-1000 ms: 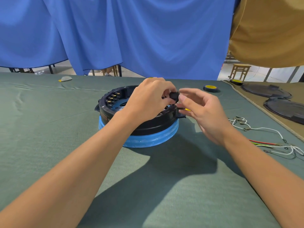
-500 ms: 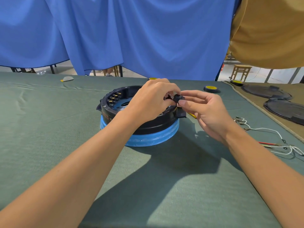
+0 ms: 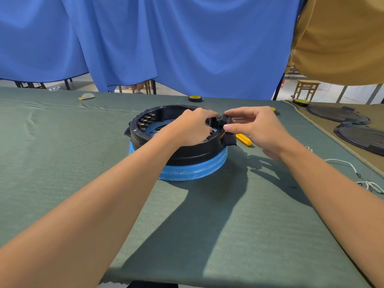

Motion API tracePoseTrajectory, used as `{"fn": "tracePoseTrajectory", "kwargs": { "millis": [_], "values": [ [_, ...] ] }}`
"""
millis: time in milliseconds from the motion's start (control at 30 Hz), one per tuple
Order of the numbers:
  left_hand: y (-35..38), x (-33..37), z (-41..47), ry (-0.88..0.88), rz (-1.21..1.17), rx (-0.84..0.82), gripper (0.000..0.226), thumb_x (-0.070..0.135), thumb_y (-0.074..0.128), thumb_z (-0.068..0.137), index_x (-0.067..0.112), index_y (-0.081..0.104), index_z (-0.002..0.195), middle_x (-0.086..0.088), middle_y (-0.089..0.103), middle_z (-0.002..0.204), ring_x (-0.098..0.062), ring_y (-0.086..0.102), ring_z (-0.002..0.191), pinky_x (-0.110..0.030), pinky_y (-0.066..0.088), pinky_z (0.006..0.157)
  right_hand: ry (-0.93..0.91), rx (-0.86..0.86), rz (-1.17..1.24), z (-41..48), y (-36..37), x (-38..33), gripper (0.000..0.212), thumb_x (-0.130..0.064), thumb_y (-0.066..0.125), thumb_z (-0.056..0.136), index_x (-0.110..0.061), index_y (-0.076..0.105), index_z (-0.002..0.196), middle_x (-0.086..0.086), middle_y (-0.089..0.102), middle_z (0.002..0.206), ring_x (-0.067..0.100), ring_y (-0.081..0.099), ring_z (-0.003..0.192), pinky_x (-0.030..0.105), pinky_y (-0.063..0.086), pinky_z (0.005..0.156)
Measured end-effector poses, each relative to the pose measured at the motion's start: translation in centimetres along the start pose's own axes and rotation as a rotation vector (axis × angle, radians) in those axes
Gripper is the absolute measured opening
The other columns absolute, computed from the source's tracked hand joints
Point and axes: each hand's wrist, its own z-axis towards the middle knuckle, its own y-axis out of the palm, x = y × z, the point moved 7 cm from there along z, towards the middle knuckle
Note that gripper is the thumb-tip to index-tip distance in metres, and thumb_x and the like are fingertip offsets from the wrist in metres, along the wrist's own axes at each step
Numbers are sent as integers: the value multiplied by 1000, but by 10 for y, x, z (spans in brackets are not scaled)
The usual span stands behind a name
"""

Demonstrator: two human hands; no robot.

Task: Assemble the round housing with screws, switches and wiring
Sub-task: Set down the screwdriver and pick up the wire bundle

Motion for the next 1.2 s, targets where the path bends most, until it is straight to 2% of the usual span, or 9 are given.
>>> {"fn": "tracePoseTrajectory", "kwargs": {
  "millis": [133,267,367,433,567,700,900,1033,1200],
  "values": [
    [-4,2,-1,23,-62,65,46,10,41,102,27,44,145,-8,62,128,-26,58,104,-29,41,82,33,-67,-57,6,4,-2,36,-2,77,76,-11,71,110,2,74,97,15,69,94,25,55,85],
    [-8,-1,-1,-6,-145,65,32,22,38,104,15,68,112,-10,69,101,-25,62,86,-41,50,81,87,-126,-54,11,6,-4,35,-1,77,76,-8,72,109,4,75,93,12,71,87,18,55,73],
    [-7,-1,-1,-10,-179,48,35,29,41,104,9,70,98,-13,68,88,-24,60,75,-42,49,74,112,-176,-40,11,10,-4,20,-5,74,80,-14,74,98,0,76,89,8,71,86,12,53,69],
    [-7,2,-2,15,-161,41,30,29,45,103,16,72,105,-8,71,93,-24,63,82,-40,51,76,123,-215,-28,10,14,-5,11,-8,67,89,-14,75,91,1,76,90,8,70,86,14,55,72],
    [-7,2,-1,0,-165,55,28,26,48,102,14,70,114,-6,72,98,-24,65,89,-39,51,83,182,-190,68,11,16,-4,18,-7,57,95,-4,73,88,8,75,89,11,69,76,17,57,74],
    [-6,2,1,-9,-129,58,28,27,48,102,14,70,114,-9,72,98,-25,65,89,-41,52,82,249,-111,97,11,14,-4,11,0,64,89,1,71,98,10,72,89,14,68,74,17,57,68],
    [-9,0,2,0,-145,98,27,29,51,101,17,67,118,-5,71,104,-19,65,92,-35,54,80,290,-22,133,9,10,-4,20,2,71,82,3,69,102,16,71,97,21,67,86,31,54,89],
    [-11,0,2,5,-126,116,27,30,50,101,16,67,117,-9,72,101,-21,66,90,-42,55,83,310,-9,165,8,11,-3,9,0,72,81,0,70,90,11,71,84,20,68,82,31,54,87],
    [-12,0,1,11,-124,128,27,30,53,100,15,67,118,-7,71,104,-19,65,92,-37,55,82,334,-13,196,7,10,-2,19,1,73,80,0,71,99,11,73,87,18,71,75,30,57,83]
  ]
}}
